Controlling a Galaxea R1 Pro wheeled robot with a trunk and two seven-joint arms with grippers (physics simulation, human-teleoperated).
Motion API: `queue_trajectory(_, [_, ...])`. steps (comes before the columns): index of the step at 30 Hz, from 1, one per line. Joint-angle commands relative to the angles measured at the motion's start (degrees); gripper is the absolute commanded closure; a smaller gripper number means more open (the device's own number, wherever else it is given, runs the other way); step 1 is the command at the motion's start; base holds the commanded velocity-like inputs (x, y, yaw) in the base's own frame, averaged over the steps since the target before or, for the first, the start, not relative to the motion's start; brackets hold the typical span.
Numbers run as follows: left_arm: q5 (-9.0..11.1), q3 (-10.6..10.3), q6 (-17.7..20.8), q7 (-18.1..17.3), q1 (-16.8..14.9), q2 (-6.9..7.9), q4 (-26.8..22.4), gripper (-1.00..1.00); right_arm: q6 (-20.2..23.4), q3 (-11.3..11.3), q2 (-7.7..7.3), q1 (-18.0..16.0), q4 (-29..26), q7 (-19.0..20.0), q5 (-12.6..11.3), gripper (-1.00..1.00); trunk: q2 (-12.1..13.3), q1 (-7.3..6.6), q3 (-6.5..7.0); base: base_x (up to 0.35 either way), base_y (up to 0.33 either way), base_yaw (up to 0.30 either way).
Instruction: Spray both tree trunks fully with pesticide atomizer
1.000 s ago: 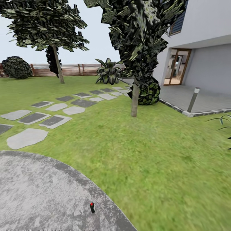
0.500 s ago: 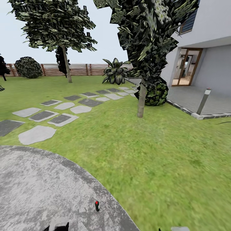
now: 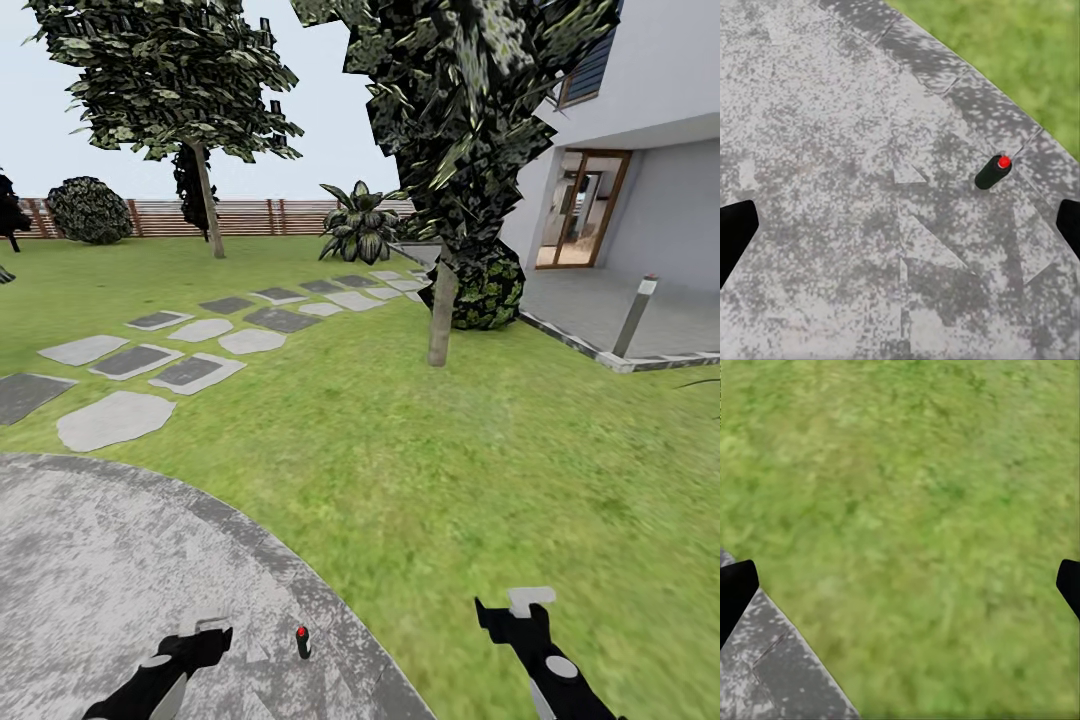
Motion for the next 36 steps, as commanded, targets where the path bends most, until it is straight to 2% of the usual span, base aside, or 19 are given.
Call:
queue_trajectory(1, [0.5, 0.0, -0.1, 0.0, 0.0, -0.04, 0.0, -1.0, -0.1, 0.0, 0.0, -0.1, 0.1, 0.0, 0.0, -1.0, 0.0, 0.0, -0.05, 0.0, 0.0, 0.0])
queue_trajectory(12, [0.5, -0.1, -0.1, -0.5, 0.0, -0.1, 0.0, -1.0, -0.1, 0.0, -0.15, -0.1, 0.0, 0.1, 0.0, -1.0, 0.0, 0.0, -0.05, 0.0, 0.0, 0.0])
queue_trajectory(28, [0.5, 0.0, -0.1, -0.5, -0.1, -0.1, 0.0, -1.0, 0.0, 0.0, -0.16, -0.1, 0.0, 0.1, 0.0, -1.0, -6.4, 3.51, -2.95, 0.0, 0.0, 0.0])
queue_trajectory(36, [0.5, 0.1, -0.2, -0.5, -0.1, -0.1, 0.0, -1.0, 0.0, 0.0, -0.16, -0.1, 0.0, 0.1, 0.1, -1.0, -9.7, 5.27, -4.89, 0.0, 0.0, 0.0])
